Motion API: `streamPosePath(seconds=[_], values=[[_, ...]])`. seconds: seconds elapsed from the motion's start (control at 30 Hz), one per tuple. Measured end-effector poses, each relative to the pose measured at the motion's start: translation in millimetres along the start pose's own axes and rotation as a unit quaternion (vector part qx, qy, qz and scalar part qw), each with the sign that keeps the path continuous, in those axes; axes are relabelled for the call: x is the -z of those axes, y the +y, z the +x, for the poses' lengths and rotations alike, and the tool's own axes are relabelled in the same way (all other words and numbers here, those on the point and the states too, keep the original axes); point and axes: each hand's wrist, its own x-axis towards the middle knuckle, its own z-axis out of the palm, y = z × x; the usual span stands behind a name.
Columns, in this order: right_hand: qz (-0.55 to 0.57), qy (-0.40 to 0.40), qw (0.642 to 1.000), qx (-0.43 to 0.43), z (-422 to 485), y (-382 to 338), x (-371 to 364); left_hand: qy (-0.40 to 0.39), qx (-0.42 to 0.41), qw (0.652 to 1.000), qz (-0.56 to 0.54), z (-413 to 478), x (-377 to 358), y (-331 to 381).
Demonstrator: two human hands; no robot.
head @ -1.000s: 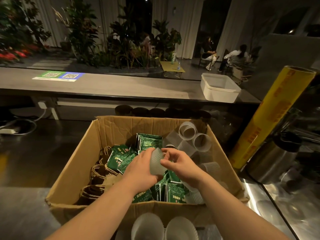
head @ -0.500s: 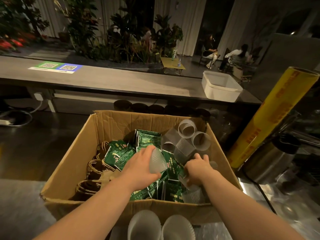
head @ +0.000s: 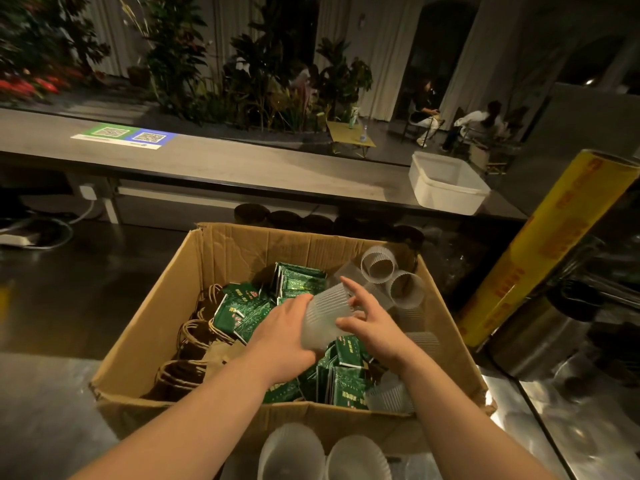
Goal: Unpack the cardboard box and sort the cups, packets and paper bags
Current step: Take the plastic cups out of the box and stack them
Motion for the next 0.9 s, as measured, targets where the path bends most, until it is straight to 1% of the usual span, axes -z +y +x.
streamPosePath(seconds=[0.13, 0.23, 0.27, 0.3, 0.33, 0.37, 0.4, 0.43, 0.47, 0.5, 0.57, 0.6, 0.63, 0.73, 0.77, 0.8, 0.83, 0.87, 0.9], values=[[-0.064, -0.031, 0.997, -0.026, -2, -3, -6, 0.010, 0.000, 1.000, 0.018, 2, 0, -3], [-0.051, -0.113, 0.990, -0.064, -10, -7, -8, -0.012, -0.025, 0.999, 0.025, 0, -3, -2], [-0.058, -0.118, 0.989, -0.073, -11, -9, -7, -0.014, -0.024, 0.999, 0.028, 0, -3, -3], [-0.095, -0.092, 0.989, -0.070, -11, -10, -2, -0.012, -0.017, 0.999, 0.028, 1, -3, -5], [-0.176, -0.033, 0.982, -0.061, -8, -10, 7, -0.008, -0.008, 1.000, 0.025, 1, -3, -6], [-0.297, 0.046, 0.952, -0.058, -5, -9, 18, -0.005, -0.001, 1.000, 0.023, 2, -3, -8], [-0.432, 0.108, 0.893, -0.068, -4, -8, 29, -0.005, 0.002, 1.000, 0.023, 1, -3, -8], [-0.538, 0.134, 0.827, -0.087, -6, -6, 37, -0.008, 0.002, 1.000, 0.025, 1, -3, -8], [-0.606, 0.127, 0.776, -0.118, -8, -2, 43, -0.010, -0.001, 1.000, 0.027, 1, -3, -7], [-0.648, 0.100, 0.740, -0.154, -11, 2, 47, -0.012, -0.005, 1.000, 0.028, 1, -4, -6], [-0.695, 0.049, 0.690, -0.195, -16, 10, 51, -0.014, -0.013, 0.999, 0.028, 1, -3, -5], [-0.709, 0.032, 0.675, -0.201, -17, 15, 53, -0.017, -0.016, 0.999, 0.027, 1, -4, -6], [-0.713, 0.022, 0.670, -0.203, -18, 19, 56, -0.019, -0.016, 0.999, 0.025, 2, -4, -6], [-0.706, 0.032, 0.681, -0.191, -17, 22, 59, -0.021, -0.013, 1.000, 0.019, 1, -3, -7], [-0.704, 0.034, 0.686, -0.180, -16, 23, 58, -0.024, -0.012, 0.999, 0.018, 0, -3, -7], [-0.693, 0.039, 0.701, -0.167, -14, 23, 57, -0.027, -0.012, 0.999, 0.017, 0, -3, -6], [-0.663, 0.049, 0.731, -0.153, -13, 21, 55, -0.030, -0.012, 0.999, 0.017, -1, -2, -6], [-0.610, 0.063, 0.777, -0.143, -12, 17, 53, -0.033, -0.013, 0.999, 0.018, -1, -2, -5], [-0.527, 0.082, 0.836, -0.126, -12, 13, 51, -0.034, -0.013, 0.999, 0.019, -1, -1, -5]])
